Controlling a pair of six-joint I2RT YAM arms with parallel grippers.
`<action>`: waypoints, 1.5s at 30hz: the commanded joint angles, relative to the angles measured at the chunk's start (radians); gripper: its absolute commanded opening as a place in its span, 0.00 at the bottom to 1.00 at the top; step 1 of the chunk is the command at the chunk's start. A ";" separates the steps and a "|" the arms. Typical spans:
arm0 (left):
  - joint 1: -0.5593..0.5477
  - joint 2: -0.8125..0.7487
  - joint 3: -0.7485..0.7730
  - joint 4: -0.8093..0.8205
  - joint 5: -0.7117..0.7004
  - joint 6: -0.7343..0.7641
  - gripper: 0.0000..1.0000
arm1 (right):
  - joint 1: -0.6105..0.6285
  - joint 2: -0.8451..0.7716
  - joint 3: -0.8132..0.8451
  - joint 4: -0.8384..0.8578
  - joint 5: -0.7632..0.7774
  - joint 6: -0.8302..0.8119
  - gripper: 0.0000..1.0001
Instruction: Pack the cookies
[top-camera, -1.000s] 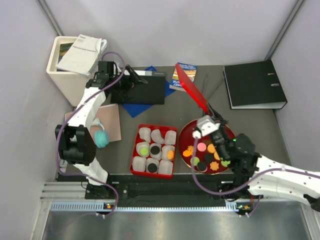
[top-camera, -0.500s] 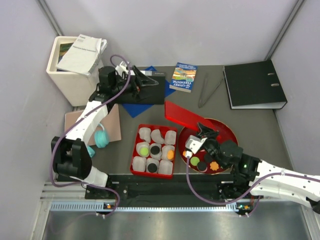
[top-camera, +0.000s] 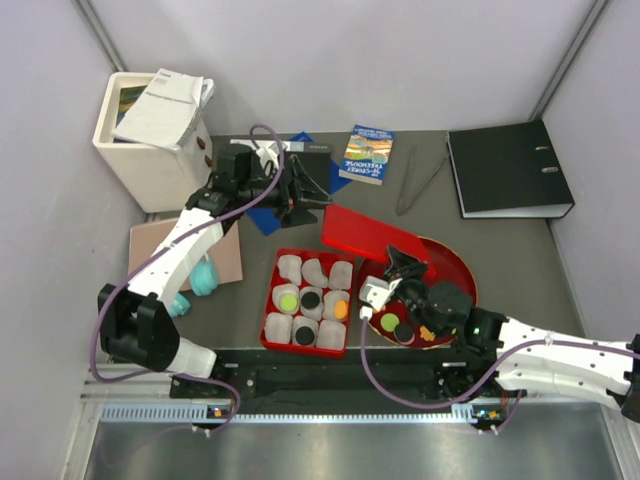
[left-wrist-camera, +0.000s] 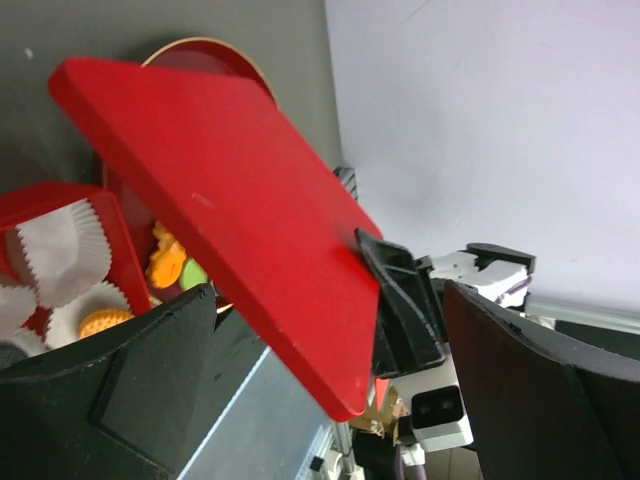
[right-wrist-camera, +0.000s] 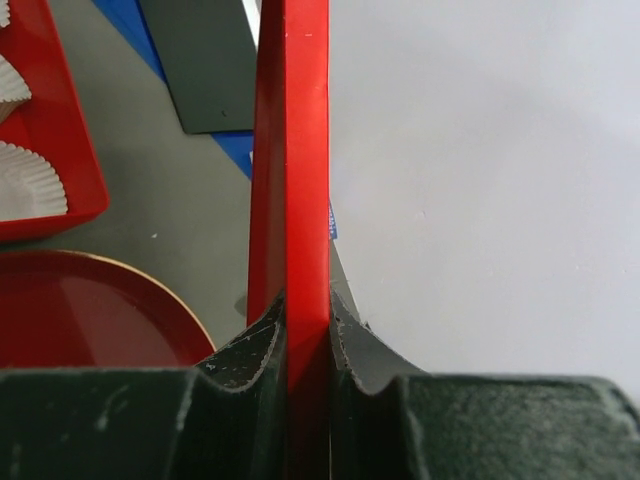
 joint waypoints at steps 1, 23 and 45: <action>0.003 -0.056 -0.005 -0.124 -0.025 0.112 0.99 | 0.013 0.015 0.035 0.153 -0.011 -0.038 0.00; -0.056 0.027 -0.065 0.054 0.052 0.018 0.76 | 0.022 0.052 0.087 0.162 -0.116 0.000 0.00; -0.046 0.060 -0.050 0.227 0.081 -0.072 0.00 | 0.031 -0.015 0.100 0.008 -0.132 0.084 0.64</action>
